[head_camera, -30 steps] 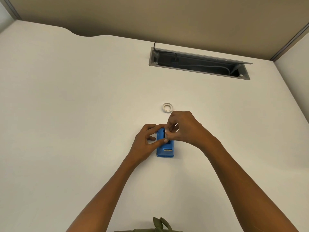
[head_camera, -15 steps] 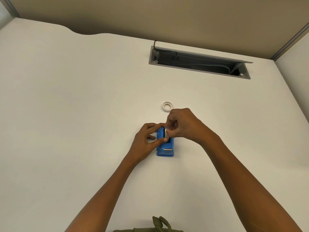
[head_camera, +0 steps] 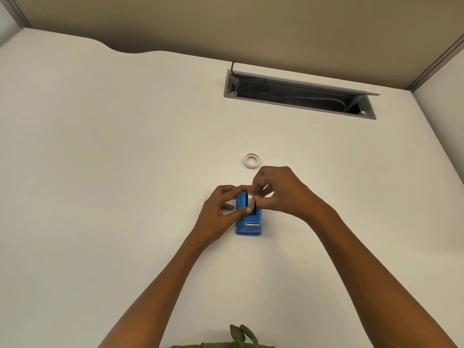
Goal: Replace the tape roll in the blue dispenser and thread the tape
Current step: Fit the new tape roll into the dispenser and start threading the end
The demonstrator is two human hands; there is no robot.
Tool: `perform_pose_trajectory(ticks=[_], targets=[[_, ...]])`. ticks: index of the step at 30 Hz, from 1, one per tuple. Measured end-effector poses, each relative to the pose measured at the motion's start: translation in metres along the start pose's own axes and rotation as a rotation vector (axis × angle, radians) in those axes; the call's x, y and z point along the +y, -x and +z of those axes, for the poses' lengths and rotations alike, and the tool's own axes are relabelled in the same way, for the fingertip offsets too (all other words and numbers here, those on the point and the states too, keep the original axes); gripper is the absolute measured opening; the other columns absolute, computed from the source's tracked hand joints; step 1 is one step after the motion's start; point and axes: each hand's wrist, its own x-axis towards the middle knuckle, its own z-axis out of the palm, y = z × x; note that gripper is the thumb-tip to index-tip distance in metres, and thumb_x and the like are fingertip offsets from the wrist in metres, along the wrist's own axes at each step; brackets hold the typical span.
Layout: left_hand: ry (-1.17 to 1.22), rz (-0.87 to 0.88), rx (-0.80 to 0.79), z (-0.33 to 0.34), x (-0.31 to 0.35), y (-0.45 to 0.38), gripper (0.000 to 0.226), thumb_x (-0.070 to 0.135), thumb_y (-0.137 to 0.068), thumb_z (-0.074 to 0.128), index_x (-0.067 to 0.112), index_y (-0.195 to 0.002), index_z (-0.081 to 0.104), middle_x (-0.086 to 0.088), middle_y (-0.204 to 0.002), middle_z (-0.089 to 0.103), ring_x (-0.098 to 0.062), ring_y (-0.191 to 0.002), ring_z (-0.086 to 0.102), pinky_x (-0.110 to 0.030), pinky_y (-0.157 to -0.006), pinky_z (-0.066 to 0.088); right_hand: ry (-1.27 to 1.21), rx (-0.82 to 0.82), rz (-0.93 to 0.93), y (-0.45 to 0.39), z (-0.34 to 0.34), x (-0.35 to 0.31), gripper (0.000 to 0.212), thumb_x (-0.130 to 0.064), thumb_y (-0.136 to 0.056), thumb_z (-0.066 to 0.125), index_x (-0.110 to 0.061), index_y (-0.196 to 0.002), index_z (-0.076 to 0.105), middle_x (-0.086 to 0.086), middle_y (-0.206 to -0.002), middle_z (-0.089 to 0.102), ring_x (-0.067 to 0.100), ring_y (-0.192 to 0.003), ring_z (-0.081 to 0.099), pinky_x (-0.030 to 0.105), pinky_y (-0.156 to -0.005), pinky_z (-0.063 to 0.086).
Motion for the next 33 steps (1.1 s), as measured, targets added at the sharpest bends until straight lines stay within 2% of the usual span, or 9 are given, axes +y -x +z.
perform_pose_trajectory(ticks=[5, 8, 13, 17, 24, 33], targets=[[-0.003, 0.009, 0.0, 0.0004, -0.0011, 0.0002, 0.047, 0.029, -0.079, 0.07, 0.029, -0.123, 0.055, 0.005, -0.118, 0.053, -0.011, -0.105, 0.055, -0.015, -0.08, 0.05, 0.039, -0.017, -0.008, -0.002, 0.0003, -0.003, 0.012, -0.007, -0.07, 0.07, -0.004, -0.081, 0.068, 0.009, -0.088, 0.063, 0.02, -0.077, 0.064, 0.04, -0.075, 0.055], [0.007, 0.012, -0.001, 0.0, -0.0012, 0.0001, 0.046, 0.029, -0.079, 0.07, 0.03, -0.123, 0.055, 0.005, -0.119, 0.054, -0.011, -0.106, 0.055, -0.018, -0.081, 0.051, 0.049, -0.006, -0.02, -0.0038, 0.0002, -0.0038, 0.007, -0.006, -0.071, 0.068, -0.006, -0.077, 0.068, 0.009, -0.085, 0.065, 0.019, -0.074, 0.064, 0.039, -0.074, 0.055], [-0.001, -0.002, -0.003, 0.0, -0.0016, 0.0, 0.049, 0.028, -0.08, 0.07, 0.022, -0.126, 0.056, 0.002, -0.12, 0.054, -0.013, -0.106, 0.055, -0.022, -0.083, 0.052, 0.001, 0.013, 0.004, -0.0038, -0.0003, -0.0006, 0.006, -0.007, -0.073, 0.067, -0.006, -0.078, 0.07, 0.006, -0.084, 0.065, 0.019, -0.075, 0.064, 0.04, -0.075, 0.056], [-0.002, 0.01, -0.005, -0.0004, -0.001, 0.0, 0.047, 0.028, -0.08, 0.07, 0.026, -0.124, 0.055, 0.003, -0.119, 0.053, -0.012, -0.107, 0.055, -0.02, -0.082, 0.052, 0.008, -0.008, -0.006, -0.0013, 0.0012, -0.0001, 0.012, -0.01, -0.07, 0.072, -0.006, -0.082, 0.07, 0.006, -0.087, 0.063, 0.015, -0.074, 0.065, 0.037, -0.074, 0.057], [0.003, 0.016, -0.009, -0.0003, -0.0017, -0.0005, 0.047, 0.027, -0.08, 0.07, 0.025, -0.124, 0.056, 0.002, -0.119, 0.054, -0.012, -0.107, 0.055, -0.021, -0.082, 0.052, 0.035, 0.014, 0.007, -0.0057, 0.0014, -0.0025, 0.012, -0.011, -0.068, 0.075, -0.006, -0.077, 0.07, 0.007, -0.083, 0.065, 0.017, -0.071, 0.065, 0.033, -0.069, 0.055], [0.001, 0.017, -0.008, 0.0002, -0.003, -0.0005, 0.047, 0.027, -0.079, 0.07, 0.027, -0.124, 0.054, 0.002, -0.119, 0.054, -0.013, -0.106, 0.055, -0.017, -0.08, 0.051, 0.022, 0.049, -0.02, -0.003, 0.0054, -0.0027, 0.005, -0.005, -0.069, 0.069, -0.003, -0.073, 0.068, 0.011, -0.083, 0.063, 0.023, -0.072, 0.064, 0.041, -0.072, 0.055]])
